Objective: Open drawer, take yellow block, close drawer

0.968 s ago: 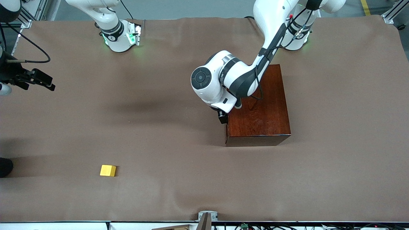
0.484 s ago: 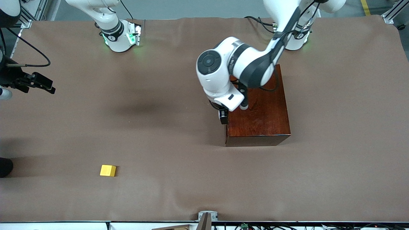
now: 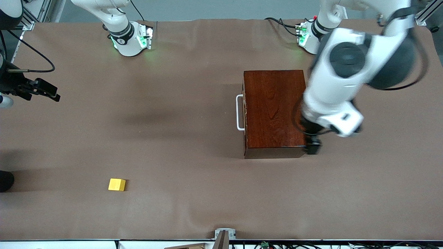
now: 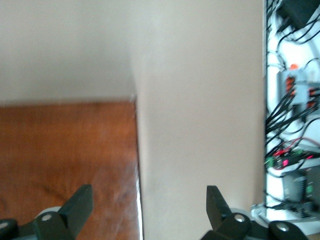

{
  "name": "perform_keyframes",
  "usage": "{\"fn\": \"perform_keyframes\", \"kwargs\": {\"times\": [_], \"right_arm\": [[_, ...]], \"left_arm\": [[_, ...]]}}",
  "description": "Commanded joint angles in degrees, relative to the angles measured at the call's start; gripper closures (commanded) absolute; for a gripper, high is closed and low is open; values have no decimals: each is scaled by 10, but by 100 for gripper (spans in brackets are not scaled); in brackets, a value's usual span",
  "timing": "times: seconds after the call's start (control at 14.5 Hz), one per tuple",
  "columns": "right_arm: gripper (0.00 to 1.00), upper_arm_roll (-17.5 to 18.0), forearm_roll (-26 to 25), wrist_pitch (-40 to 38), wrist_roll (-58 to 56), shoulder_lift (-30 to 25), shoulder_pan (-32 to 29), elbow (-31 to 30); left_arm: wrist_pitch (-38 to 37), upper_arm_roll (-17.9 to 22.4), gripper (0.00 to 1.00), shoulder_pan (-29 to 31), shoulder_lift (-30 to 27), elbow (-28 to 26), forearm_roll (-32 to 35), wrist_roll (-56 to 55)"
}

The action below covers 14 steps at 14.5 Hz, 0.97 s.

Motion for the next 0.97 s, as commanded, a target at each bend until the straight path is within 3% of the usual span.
{"fn": "perform_keyframes", "kwargs": {"times": [0.0,0.55,0.69,0.9], "right_arm": [[0,-1,-5,-10,27,5,4,13],[0,-1,-5,-8,26,6,3,14],[0,0,-5,-8,26,6,3,14],[0,-1,-3,-4,25,6,0,21]], "left_arm": [[-10,-8,0,61,-42,-22,-28,104],[-66,-21,0,217,-183,-126,-98,545],[-88,-45,0,242,-194,-129,-99,635],[-116,-45,0,245,-222,-153,-99,791]]}}
